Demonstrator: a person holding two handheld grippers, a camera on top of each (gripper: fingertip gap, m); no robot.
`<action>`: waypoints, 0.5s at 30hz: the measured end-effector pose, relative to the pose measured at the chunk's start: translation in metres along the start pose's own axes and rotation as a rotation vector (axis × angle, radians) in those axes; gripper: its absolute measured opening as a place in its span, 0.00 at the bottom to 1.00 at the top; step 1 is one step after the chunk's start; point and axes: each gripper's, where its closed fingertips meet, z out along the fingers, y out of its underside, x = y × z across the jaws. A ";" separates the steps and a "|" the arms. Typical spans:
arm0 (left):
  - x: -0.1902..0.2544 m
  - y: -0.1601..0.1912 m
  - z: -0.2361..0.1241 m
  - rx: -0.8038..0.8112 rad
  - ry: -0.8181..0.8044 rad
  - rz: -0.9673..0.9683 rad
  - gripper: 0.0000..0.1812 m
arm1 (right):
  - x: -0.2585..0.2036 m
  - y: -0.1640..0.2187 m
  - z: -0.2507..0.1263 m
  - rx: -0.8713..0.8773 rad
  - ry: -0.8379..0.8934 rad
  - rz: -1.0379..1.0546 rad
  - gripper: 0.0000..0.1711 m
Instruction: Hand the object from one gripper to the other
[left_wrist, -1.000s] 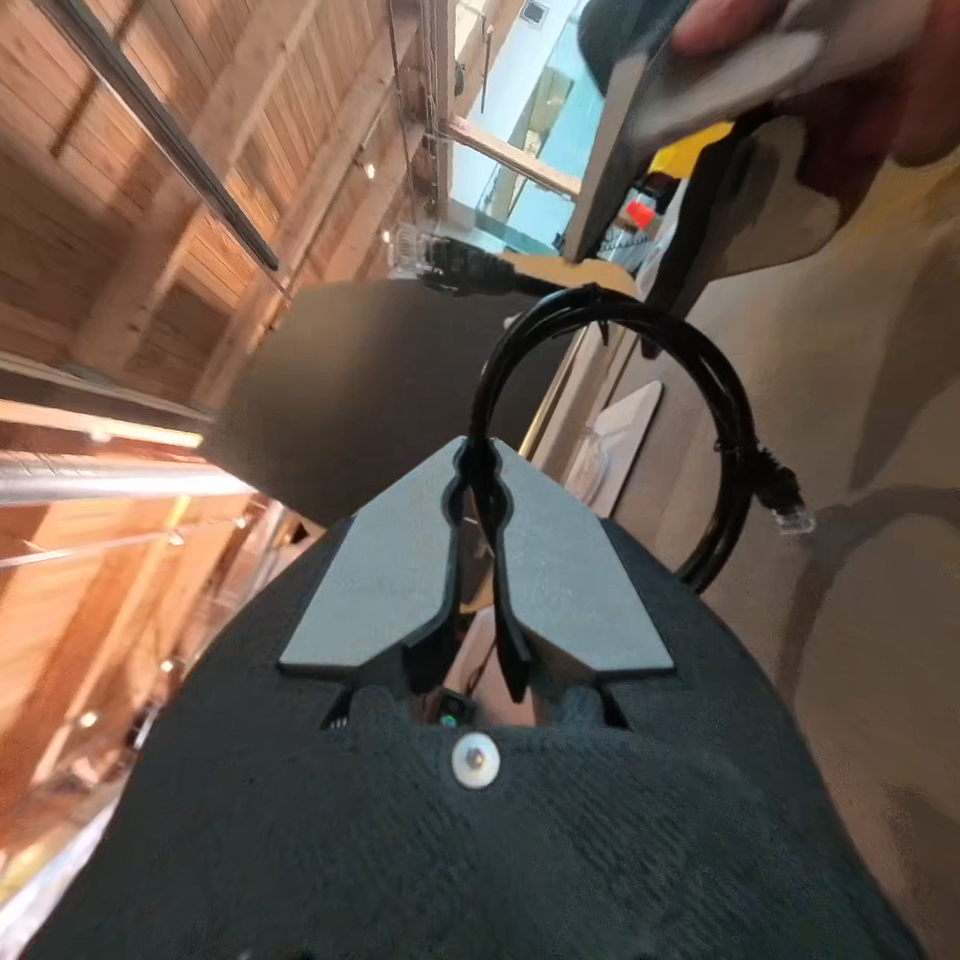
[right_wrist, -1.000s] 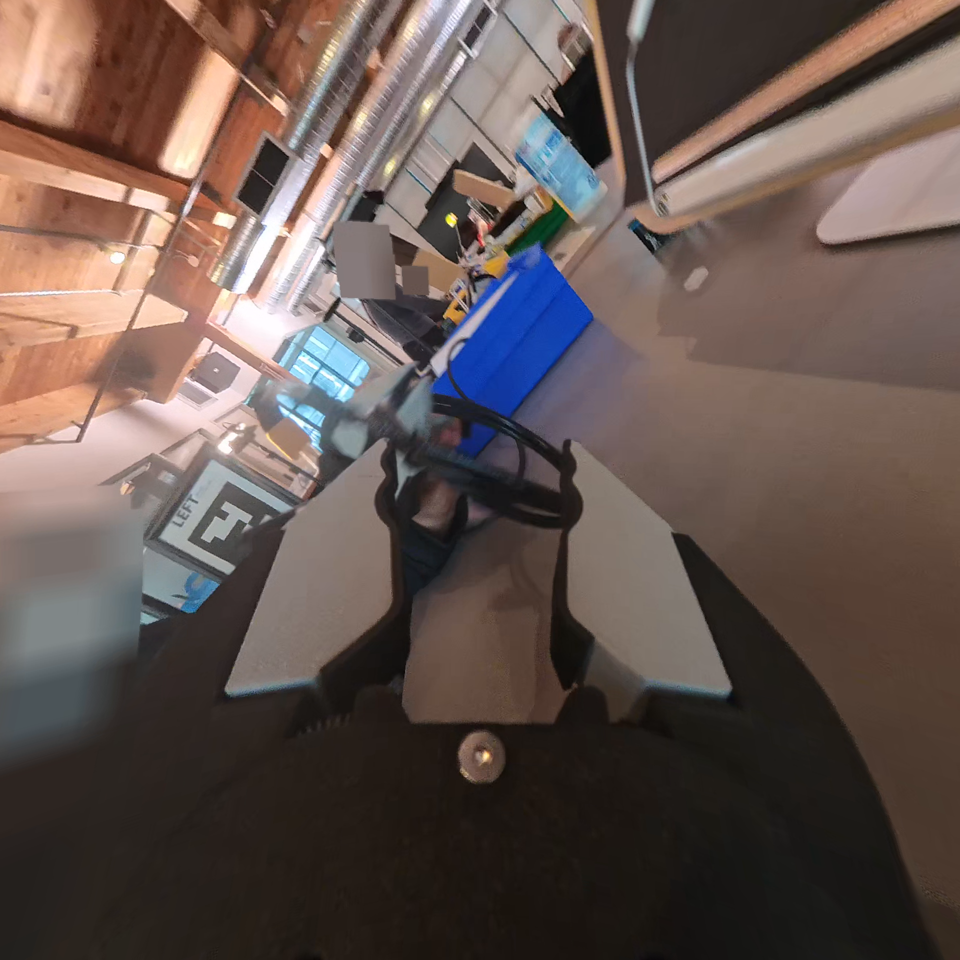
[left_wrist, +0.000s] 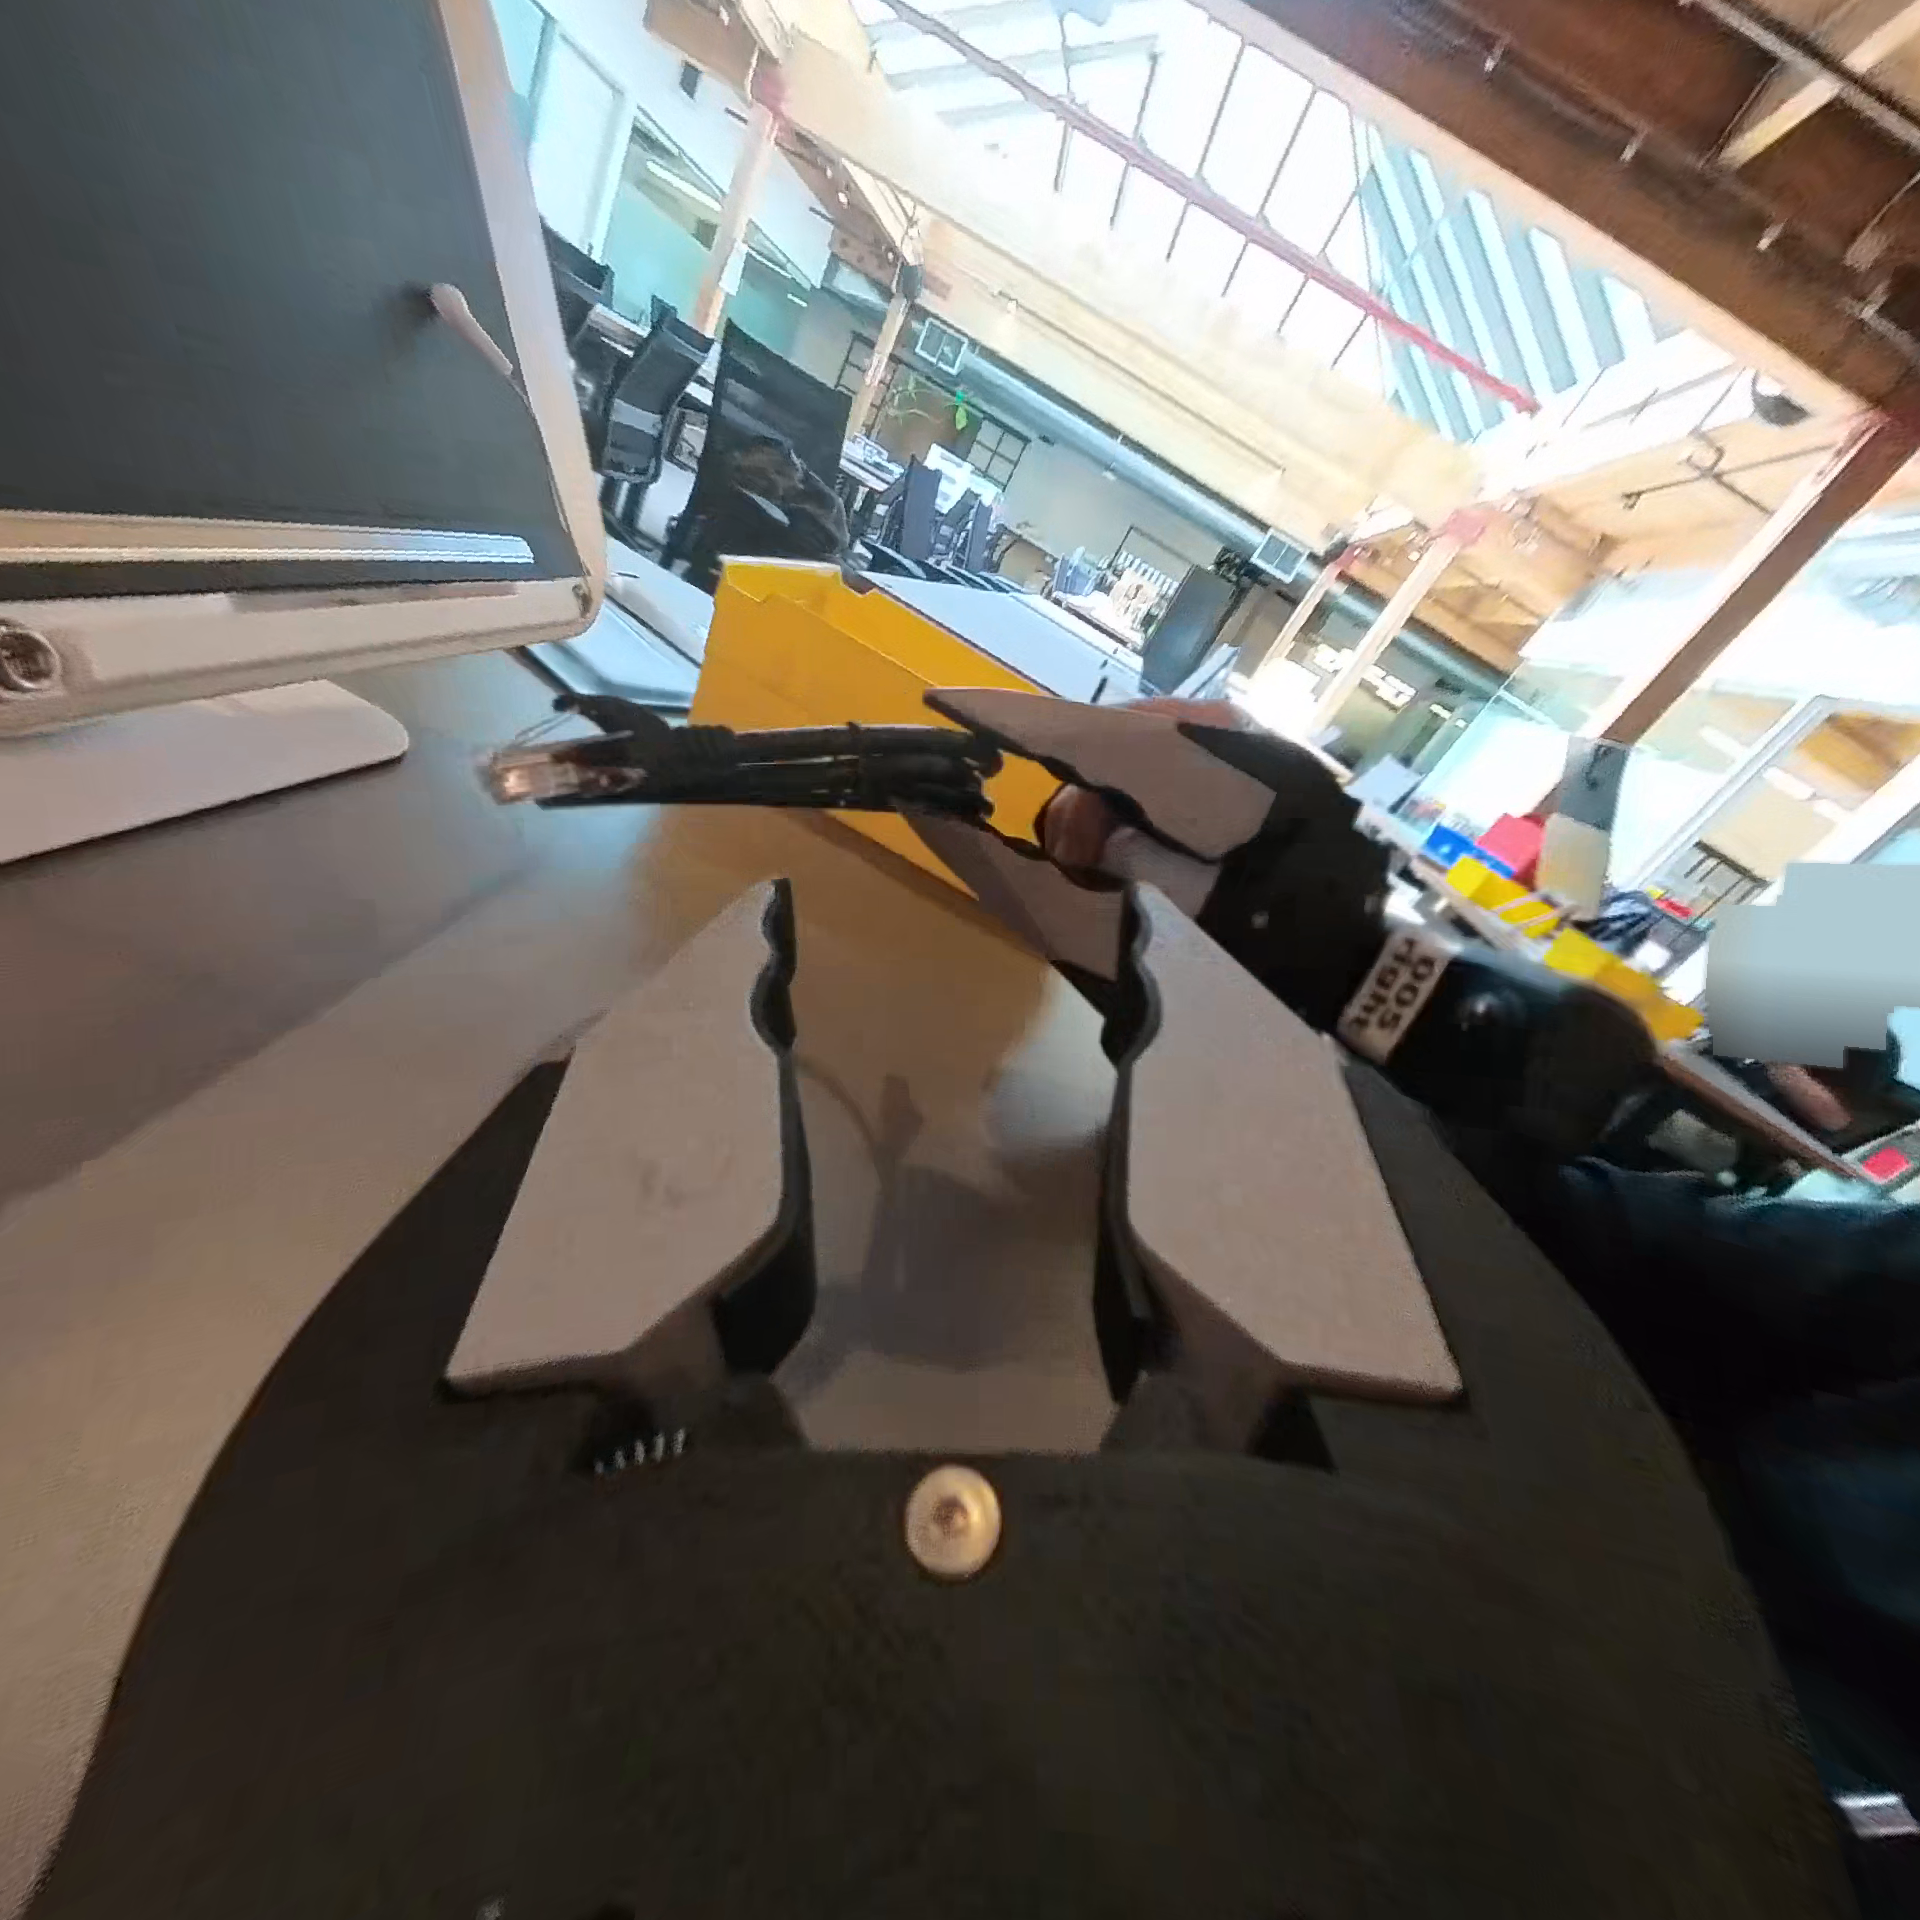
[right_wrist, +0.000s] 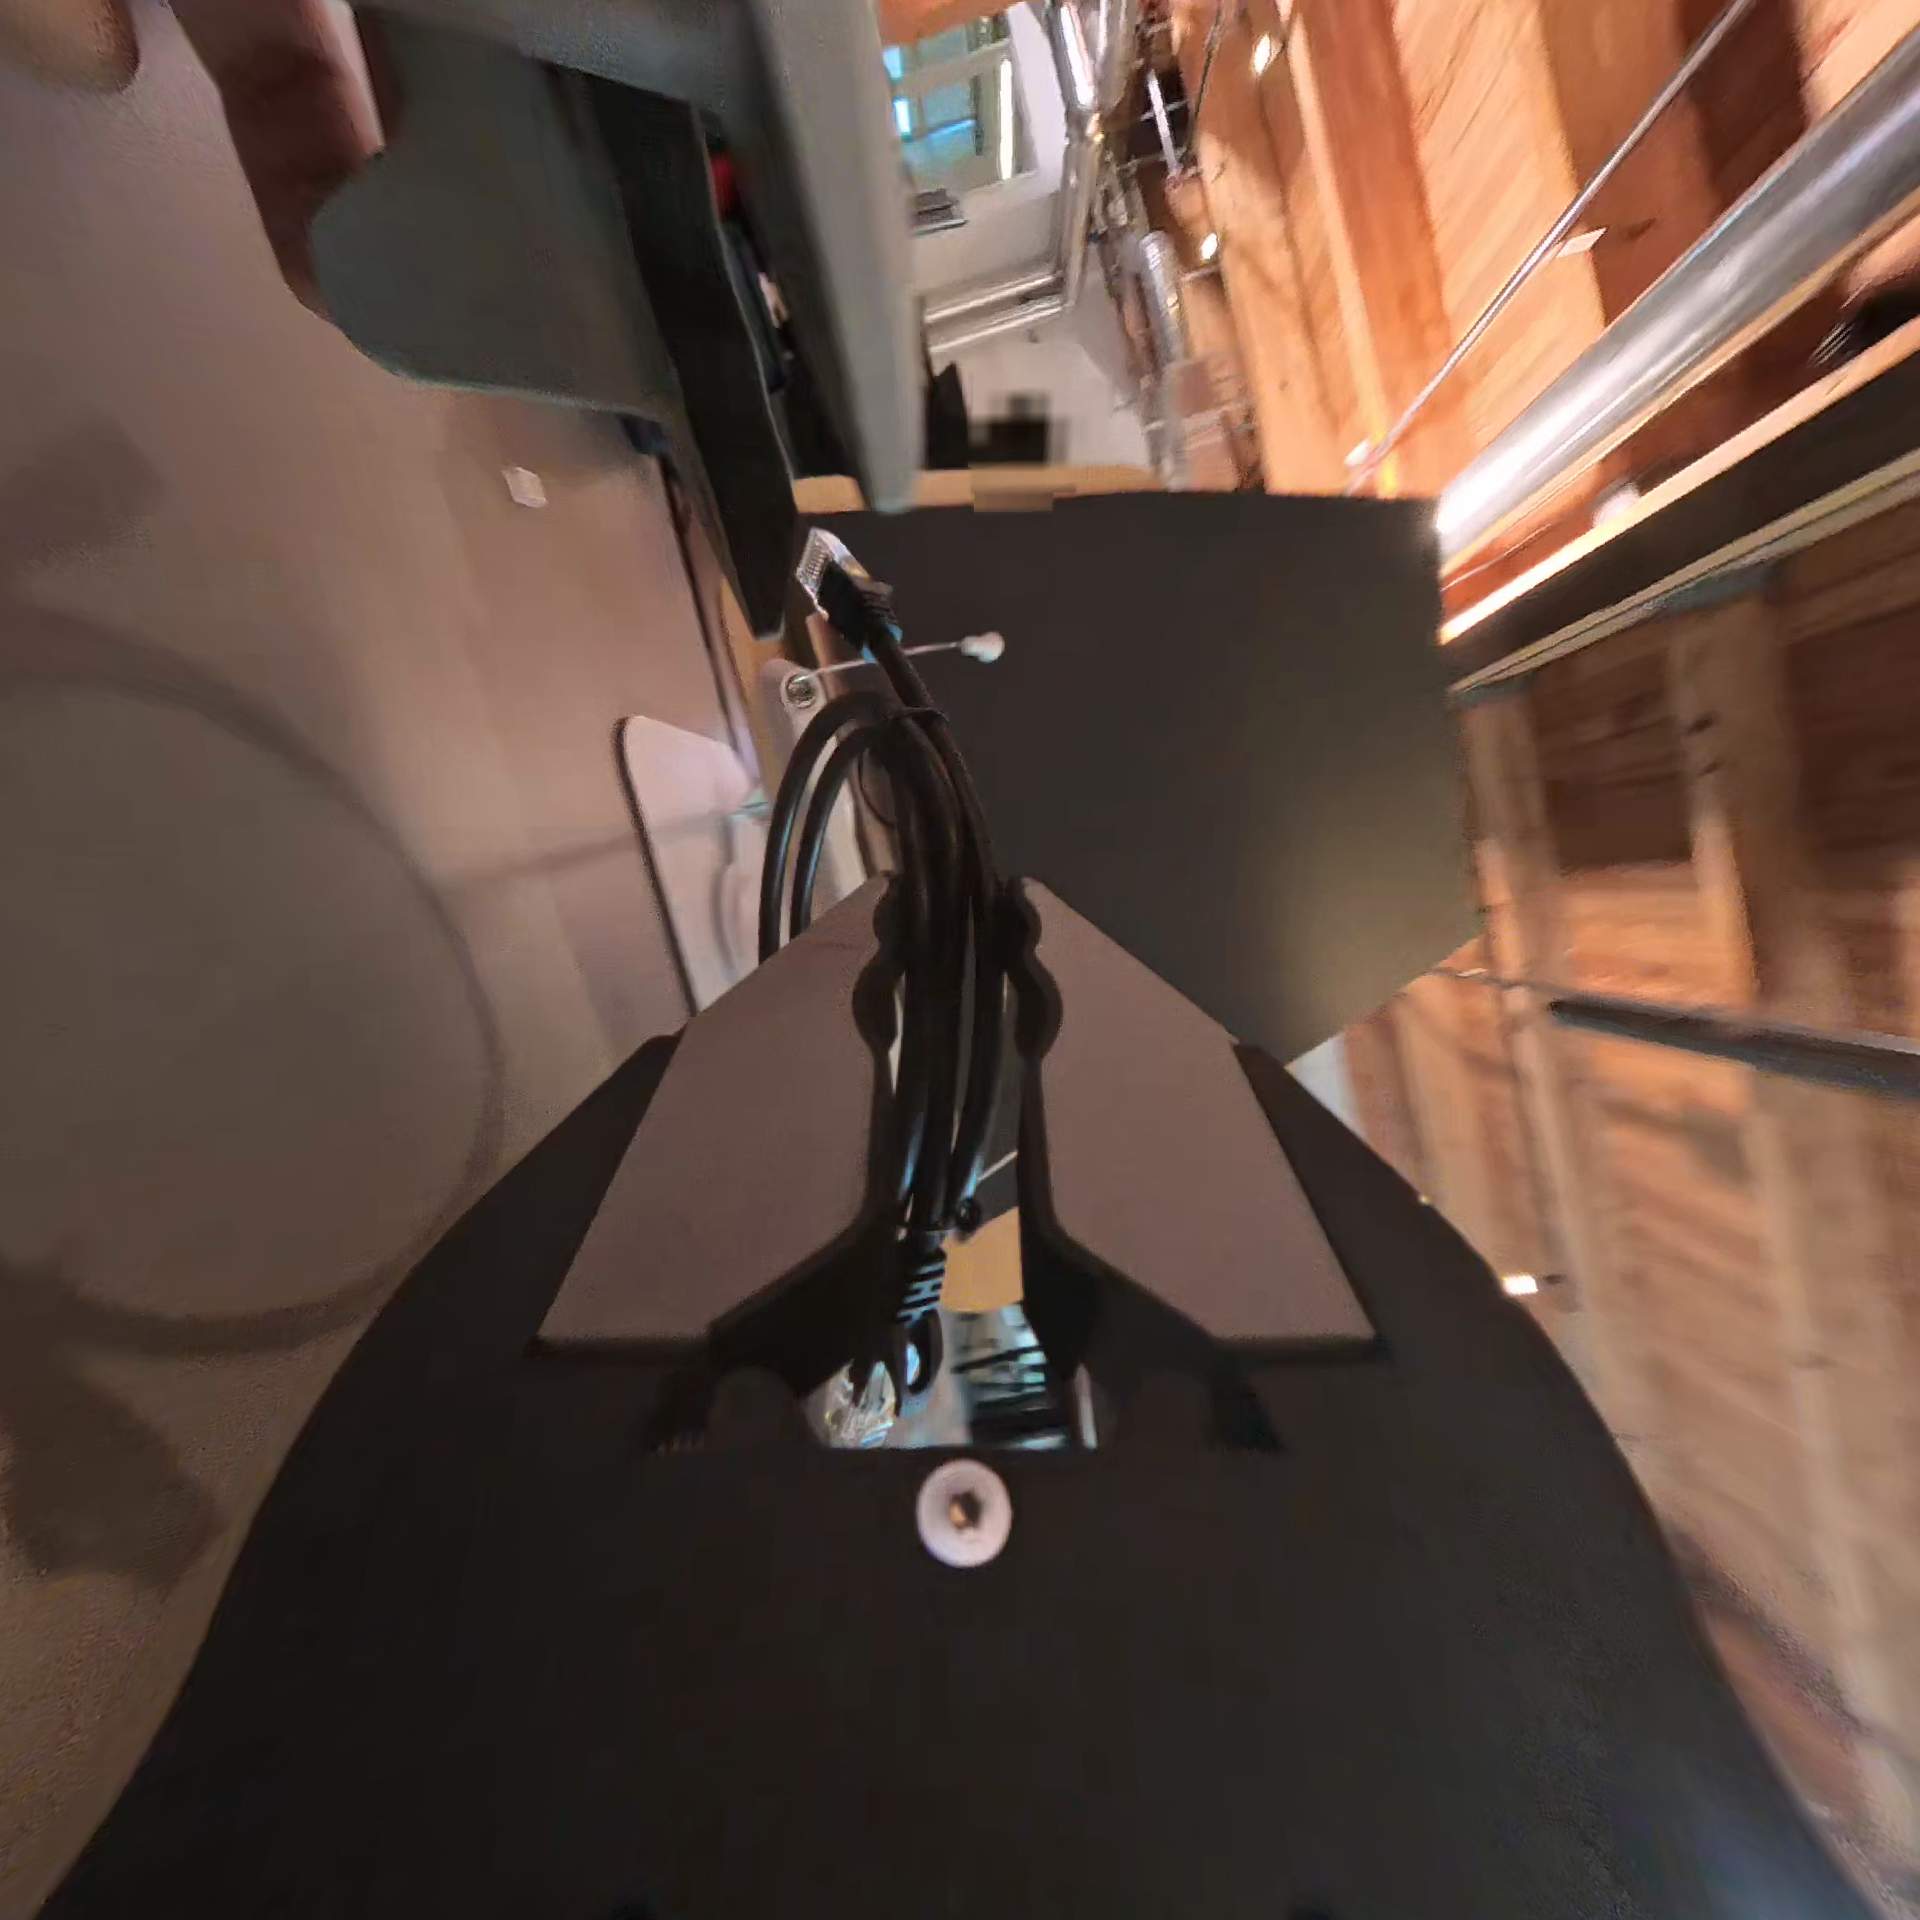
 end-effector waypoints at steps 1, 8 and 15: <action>0.000 -0.002 -0.002 0.014 0.011 -0.034 0.34 | 0.000 -0.006 -0.001 0.005 0.028 -0.061 0.08; -0.007 -0.005 -0.015 0.080 0.040 -0.160 0.26 | -0.006 -0.057 -0.011 0.117 0.162 -0.286 0.08; -0.002 -0.003 -0.022 0.087 0.096 -0.180 0.15 | -0.014 -0.062 -0.010 0.141 0.135 -0.283 0.08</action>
